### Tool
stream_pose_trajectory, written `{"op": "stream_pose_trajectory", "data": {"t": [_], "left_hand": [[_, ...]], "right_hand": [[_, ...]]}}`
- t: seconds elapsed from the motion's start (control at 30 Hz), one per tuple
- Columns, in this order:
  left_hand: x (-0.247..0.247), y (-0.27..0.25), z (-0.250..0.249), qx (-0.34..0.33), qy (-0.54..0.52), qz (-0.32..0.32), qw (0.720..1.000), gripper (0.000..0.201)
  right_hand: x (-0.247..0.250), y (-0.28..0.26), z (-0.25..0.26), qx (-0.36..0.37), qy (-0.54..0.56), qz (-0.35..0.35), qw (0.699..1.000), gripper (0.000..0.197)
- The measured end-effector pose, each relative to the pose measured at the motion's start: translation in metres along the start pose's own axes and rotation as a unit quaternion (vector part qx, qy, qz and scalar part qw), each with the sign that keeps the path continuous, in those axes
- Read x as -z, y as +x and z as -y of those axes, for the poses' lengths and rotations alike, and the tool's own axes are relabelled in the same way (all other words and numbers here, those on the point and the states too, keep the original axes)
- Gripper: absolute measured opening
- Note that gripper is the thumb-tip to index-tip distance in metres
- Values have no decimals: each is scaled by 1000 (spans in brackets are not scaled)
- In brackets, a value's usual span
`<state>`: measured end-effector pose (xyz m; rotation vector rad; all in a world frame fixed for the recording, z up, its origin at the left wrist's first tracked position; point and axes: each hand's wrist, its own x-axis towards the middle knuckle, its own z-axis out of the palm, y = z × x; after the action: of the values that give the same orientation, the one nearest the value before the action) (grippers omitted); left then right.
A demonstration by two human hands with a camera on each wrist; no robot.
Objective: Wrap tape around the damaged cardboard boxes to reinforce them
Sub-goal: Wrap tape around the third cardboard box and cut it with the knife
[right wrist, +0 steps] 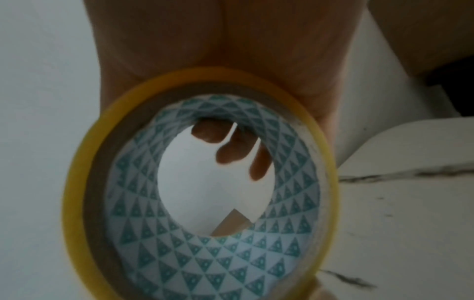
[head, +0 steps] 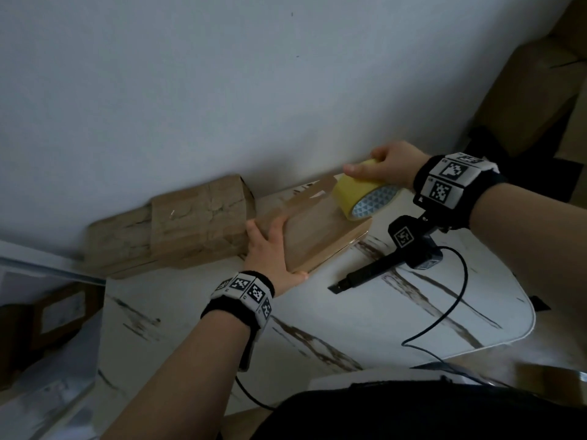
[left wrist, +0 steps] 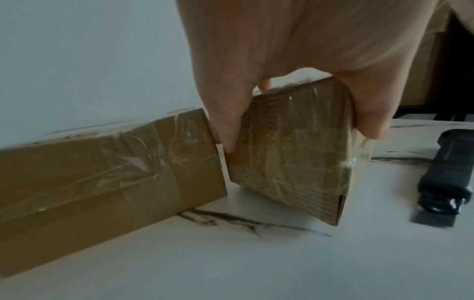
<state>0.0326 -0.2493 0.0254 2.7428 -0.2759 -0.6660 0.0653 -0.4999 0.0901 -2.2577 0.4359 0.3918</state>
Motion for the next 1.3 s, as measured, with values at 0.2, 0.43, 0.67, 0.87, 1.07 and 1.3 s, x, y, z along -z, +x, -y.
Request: {"op": "stream_pose_trajectory", "data": {"t": [0.2, 0.43, 0.67, 0.87, 1.07, 1.3], "left_hand": [[-13, -3, -3, 14, -31, 13, 999, 111], [-13, 4, -3, 13, -31, 9, 999, 111], [-13, 5, -3, 10, -33, 7, 999, 112], [-12, 3, -5, 9, 11, 6, 1000, 114], [-17, -1, -29, -77, 179, -27, 980, 117], [-22, 12, -33, -109, 215, 38, 970, 106]], "right_hand": [[13, 10, 10, 50, -180, -40, 982, 50], [1, 28, -1, 42, -278, -51, 958, 54], [-7, 46, -7, 35, -292, -13, 956, 57], [-11, 57, -14, 23, -265, 4, 964, 60], [-16, 58, -20, 29, -262, -13, 965, 67], [-22, 53, -29, 29, -243, -37, 969, 72]]}}
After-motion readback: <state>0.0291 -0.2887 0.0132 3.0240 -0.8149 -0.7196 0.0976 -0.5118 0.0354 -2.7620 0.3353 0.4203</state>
